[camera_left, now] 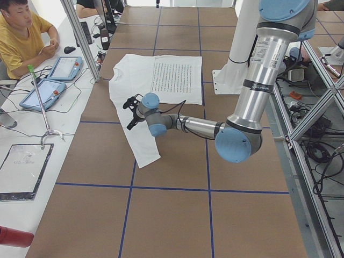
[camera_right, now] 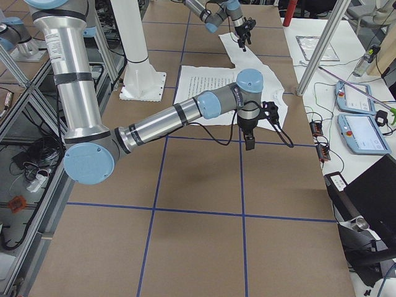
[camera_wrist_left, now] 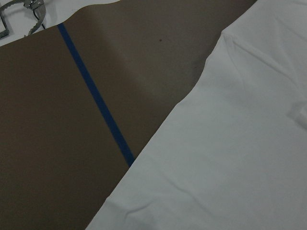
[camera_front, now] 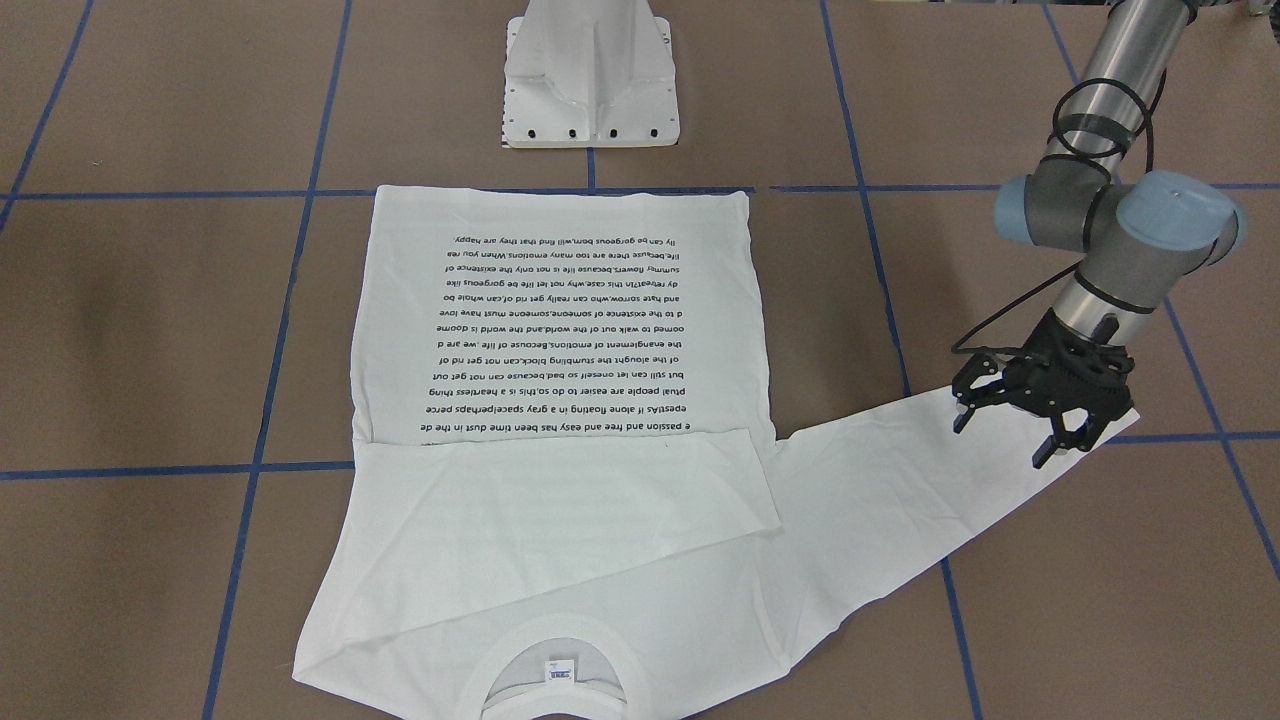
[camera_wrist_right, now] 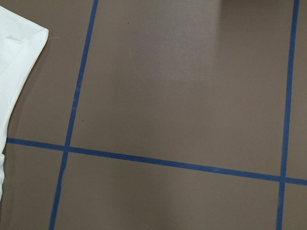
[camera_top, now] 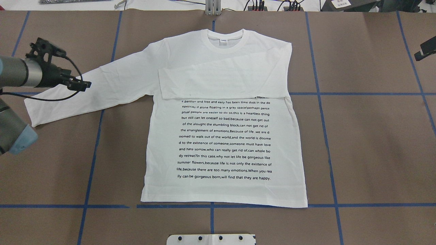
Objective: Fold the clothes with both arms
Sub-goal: 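Lower the left gripper and grasp the sleeve cuff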
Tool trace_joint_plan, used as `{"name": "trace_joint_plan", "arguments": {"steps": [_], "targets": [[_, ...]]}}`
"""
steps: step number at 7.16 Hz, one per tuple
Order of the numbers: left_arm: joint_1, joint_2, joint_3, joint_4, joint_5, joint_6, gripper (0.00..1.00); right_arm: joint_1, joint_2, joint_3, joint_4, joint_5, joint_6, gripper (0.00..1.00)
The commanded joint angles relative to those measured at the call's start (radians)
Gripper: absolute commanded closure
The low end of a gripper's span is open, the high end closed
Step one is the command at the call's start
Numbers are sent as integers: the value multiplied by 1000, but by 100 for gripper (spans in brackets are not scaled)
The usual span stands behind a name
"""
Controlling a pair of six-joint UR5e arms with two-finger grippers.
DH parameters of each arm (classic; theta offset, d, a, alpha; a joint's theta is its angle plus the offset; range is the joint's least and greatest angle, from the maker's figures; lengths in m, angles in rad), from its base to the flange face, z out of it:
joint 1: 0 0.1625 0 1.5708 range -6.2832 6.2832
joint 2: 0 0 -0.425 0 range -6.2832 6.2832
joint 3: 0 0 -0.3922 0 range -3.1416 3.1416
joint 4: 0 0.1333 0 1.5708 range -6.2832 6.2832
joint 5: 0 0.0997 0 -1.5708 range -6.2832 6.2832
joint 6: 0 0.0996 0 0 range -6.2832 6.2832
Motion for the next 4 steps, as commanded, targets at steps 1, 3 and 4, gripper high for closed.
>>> {"name": "trace_joint_plan", "arguments": {"steps": [1,3,4], "targets": [[-7,165,-22,-152,37,-7,0,0,-2,2,1,0,1,0],[-7,215,-30,-154,47,-3,0,0,-2,2,1,0,0,0],[-7,248,-35,-154,68,5,0,0,-2,2,1,0,1,0]]}}
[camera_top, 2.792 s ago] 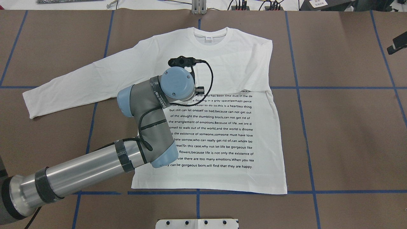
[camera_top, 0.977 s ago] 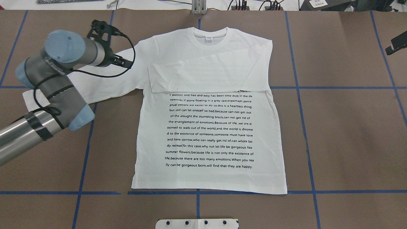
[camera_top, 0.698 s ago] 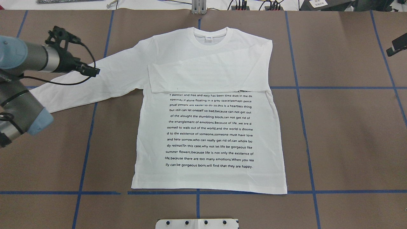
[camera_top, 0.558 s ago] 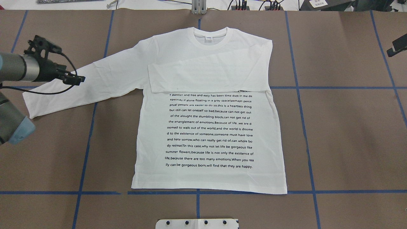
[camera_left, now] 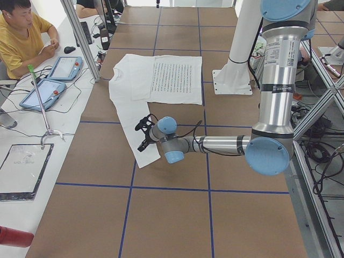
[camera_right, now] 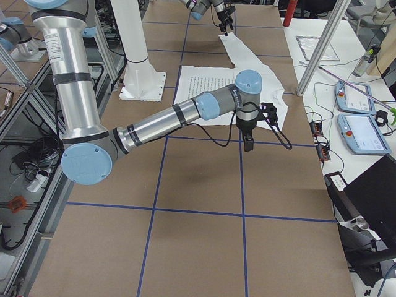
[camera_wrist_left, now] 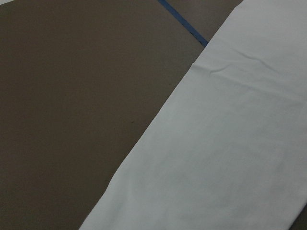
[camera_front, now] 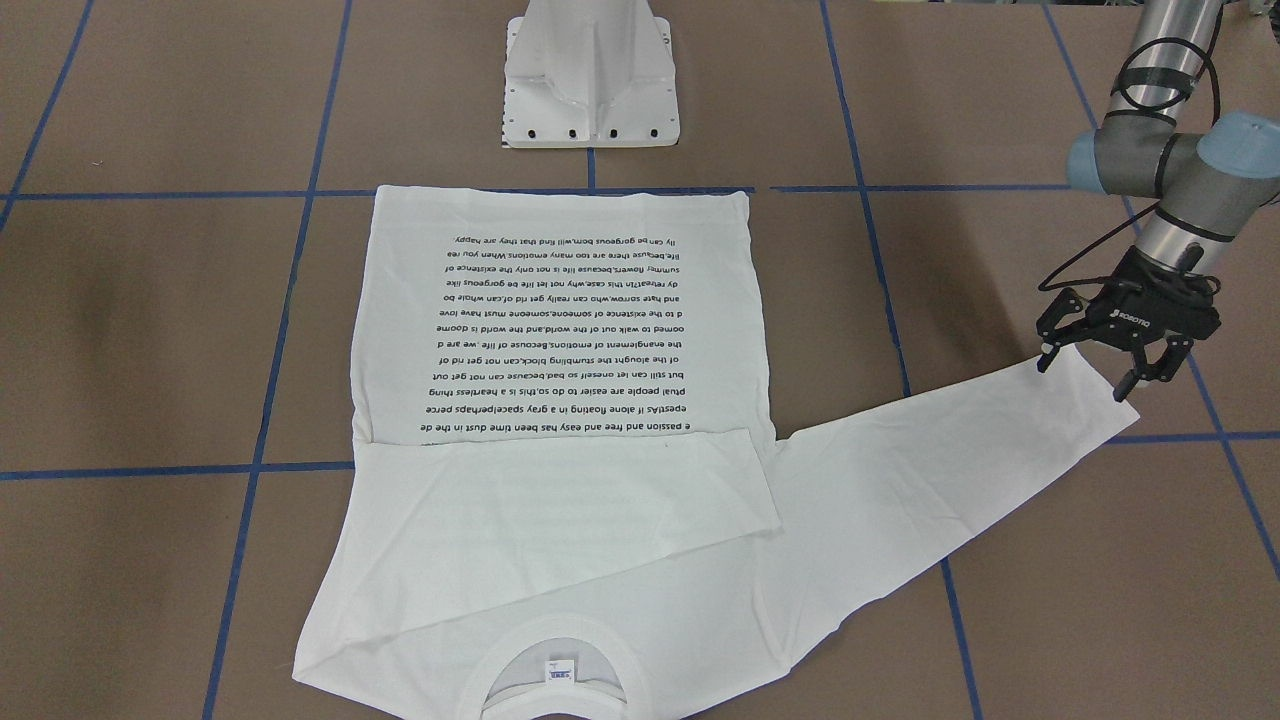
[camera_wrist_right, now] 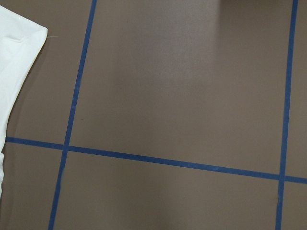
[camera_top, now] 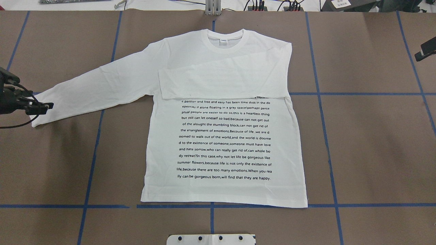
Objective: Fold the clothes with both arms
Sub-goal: 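Lower the left gripper and grasp the sleeve cuff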
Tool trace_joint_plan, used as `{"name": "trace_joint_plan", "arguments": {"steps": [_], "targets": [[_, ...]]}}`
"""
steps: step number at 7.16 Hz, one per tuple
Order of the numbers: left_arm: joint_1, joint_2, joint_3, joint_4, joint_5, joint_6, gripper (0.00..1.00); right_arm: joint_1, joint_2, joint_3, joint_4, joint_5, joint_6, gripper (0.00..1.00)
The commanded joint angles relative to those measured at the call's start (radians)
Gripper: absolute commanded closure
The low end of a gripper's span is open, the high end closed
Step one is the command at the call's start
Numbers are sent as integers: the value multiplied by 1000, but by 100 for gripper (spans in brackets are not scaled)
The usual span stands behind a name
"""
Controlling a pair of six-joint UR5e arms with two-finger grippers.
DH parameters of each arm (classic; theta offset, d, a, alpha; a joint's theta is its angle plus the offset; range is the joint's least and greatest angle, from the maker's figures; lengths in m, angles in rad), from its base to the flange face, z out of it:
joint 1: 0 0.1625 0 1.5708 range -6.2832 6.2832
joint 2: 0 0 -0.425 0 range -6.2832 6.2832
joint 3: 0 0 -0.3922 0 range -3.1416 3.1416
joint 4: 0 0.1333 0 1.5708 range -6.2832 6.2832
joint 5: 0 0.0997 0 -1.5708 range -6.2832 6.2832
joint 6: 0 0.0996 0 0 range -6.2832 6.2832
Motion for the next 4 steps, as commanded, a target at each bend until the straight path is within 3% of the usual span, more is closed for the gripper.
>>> {"name": "trace_joint_plan", "arguments": {"steps": [1,4], "targets": [[0,48,-8,-3,64,8,2,0,0,0,0,0,1,0],[14,98,-14,-41,63,10,12,0,0,2,-2,0,1,0]]}}
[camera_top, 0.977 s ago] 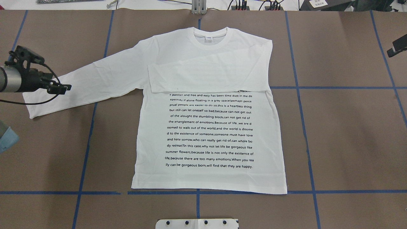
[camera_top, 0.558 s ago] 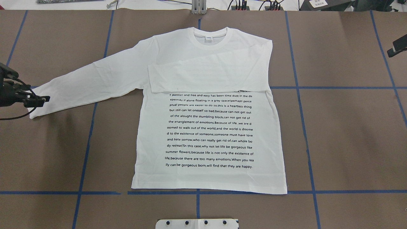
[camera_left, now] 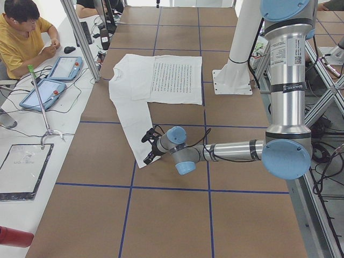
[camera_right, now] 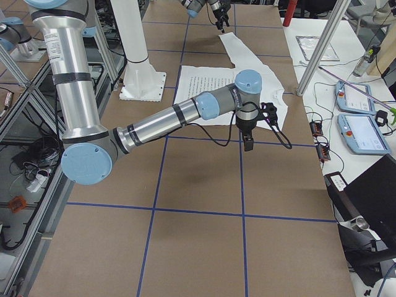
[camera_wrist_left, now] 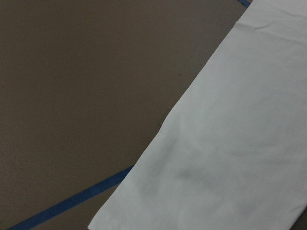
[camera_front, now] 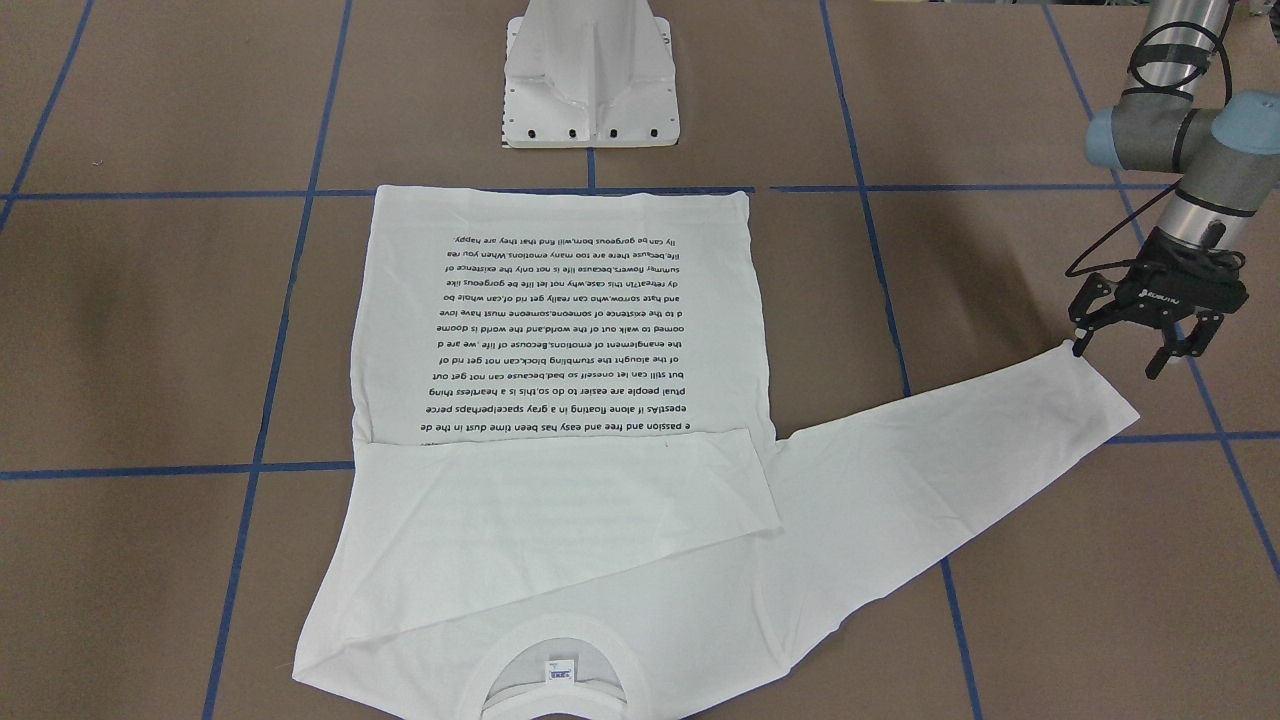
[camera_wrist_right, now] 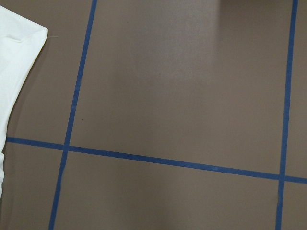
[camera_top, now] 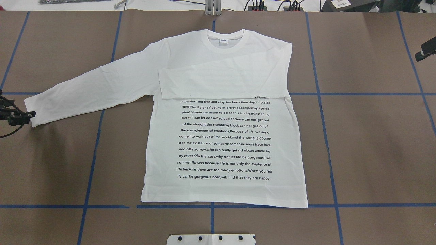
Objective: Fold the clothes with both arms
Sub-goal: 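Lower the left gripper and grasp the sleeve cuff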
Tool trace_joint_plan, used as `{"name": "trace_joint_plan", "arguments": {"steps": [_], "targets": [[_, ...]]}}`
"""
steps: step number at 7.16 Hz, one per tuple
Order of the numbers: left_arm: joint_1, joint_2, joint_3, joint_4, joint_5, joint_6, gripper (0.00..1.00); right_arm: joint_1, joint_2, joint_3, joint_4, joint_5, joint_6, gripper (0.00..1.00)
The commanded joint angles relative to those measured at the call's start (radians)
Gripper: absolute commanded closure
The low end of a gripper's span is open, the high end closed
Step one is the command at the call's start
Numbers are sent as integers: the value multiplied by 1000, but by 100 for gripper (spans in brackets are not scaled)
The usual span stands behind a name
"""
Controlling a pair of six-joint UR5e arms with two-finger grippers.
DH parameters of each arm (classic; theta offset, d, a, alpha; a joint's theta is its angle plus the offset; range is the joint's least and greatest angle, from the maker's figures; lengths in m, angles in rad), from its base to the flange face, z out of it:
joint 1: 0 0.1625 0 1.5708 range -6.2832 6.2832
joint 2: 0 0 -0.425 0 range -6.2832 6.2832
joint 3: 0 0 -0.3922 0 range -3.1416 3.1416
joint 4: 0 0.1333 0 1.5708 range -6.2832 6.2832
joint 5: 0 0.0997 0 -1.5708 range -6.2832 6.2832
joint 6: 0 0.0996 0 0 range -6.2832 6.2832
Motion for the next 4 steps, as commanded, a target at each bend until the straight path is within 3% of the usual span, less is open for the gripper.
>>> {"name": "trace_joint_plan", "arguments": {"steps": [1,4], "targets": [[14,11,7,-16,2,2,22,0,0,0,0,0,0,0],[67,6,6,-16,2,-2,21,0,-3,-1,0,0,0,0]]}}
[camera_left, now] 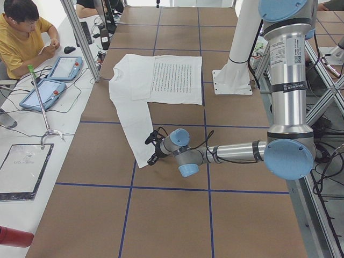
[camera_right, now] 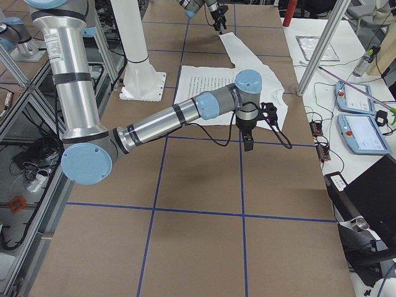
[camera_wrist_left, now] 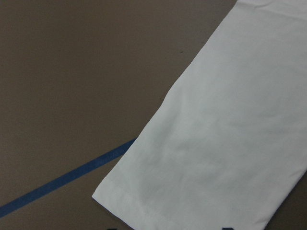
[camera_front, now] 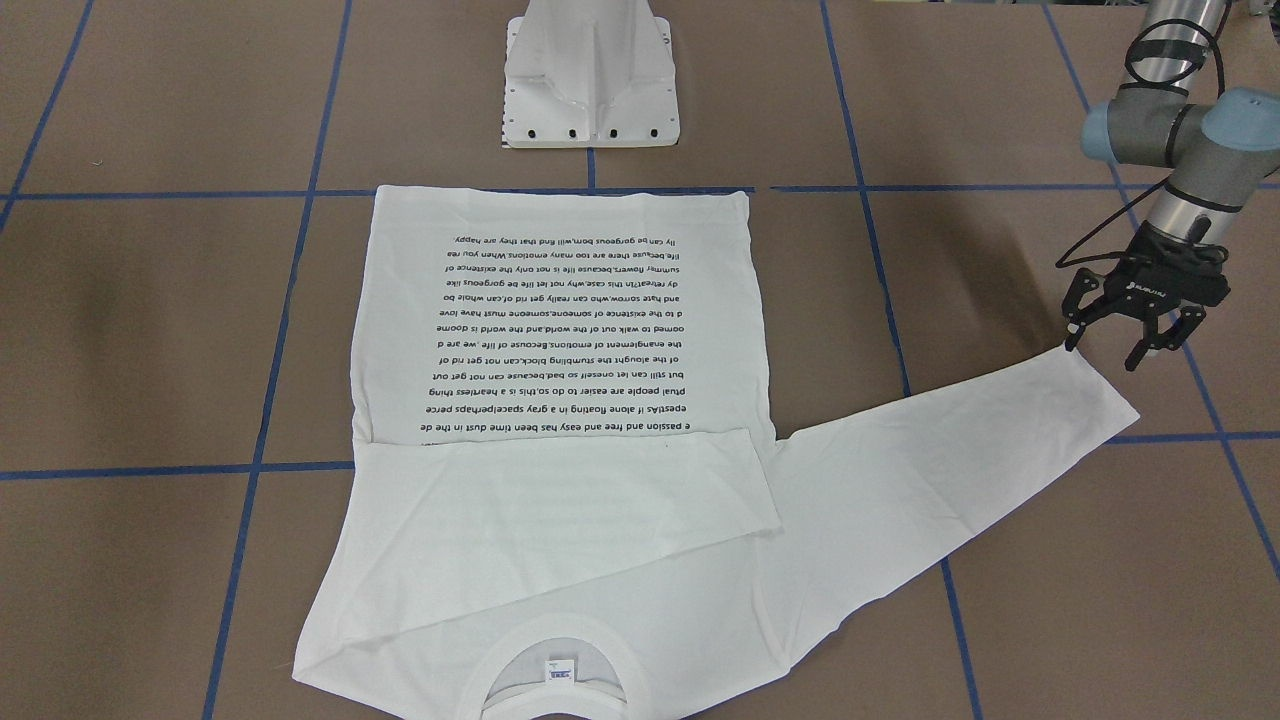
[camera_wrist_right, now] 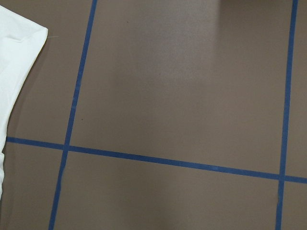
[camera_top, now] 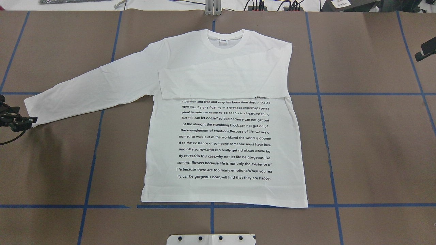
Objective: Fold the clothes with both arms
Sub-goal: 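Lower the left gripper and grasp the sleeve cuff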
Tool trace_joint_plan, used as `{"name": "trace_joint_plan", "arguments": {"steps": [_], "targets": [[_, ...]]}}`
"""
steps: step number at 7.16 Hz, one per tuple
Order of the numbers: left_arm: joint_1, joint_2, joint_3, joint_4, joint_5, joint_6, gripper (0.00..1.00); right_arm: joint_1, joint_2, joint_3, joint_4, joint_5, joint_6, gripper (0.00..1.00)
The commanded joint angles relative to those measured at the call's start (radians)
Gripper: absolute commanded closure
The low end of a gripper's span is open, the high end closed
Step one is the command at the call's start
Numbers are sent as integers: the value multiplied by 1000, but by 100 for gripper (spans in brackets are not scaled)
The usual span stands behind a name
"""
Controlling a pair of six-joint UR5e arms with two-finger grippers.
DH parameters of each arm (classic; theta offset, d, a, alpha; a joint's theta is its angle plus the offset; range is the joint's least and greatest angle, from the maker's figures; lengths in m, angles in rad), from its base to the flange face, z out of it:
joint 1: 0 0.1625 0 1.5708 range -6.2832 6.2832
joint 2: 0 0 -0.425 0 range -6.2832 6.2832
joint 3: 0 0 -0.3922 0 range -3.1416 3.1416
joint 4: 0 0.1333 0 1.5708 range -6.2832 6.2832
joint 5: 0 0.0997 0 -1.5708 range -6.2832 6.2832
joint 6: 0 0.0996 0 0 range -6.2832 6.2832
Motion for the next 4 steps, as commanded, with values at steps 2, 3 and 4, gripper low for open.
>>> {"name": "trace_joint_plan", "arguments": {"steps": [2,3,4], "targets": [[43,-2,1,0,2,-2,21,0,-4,-3,0,0,0,0],[43,-2,3,0,2,0,26,0,-4,-3,0,0,0,0],[45,-2,3,0,2,-2,37,0,-4,-3,0,0,0,0]]}}
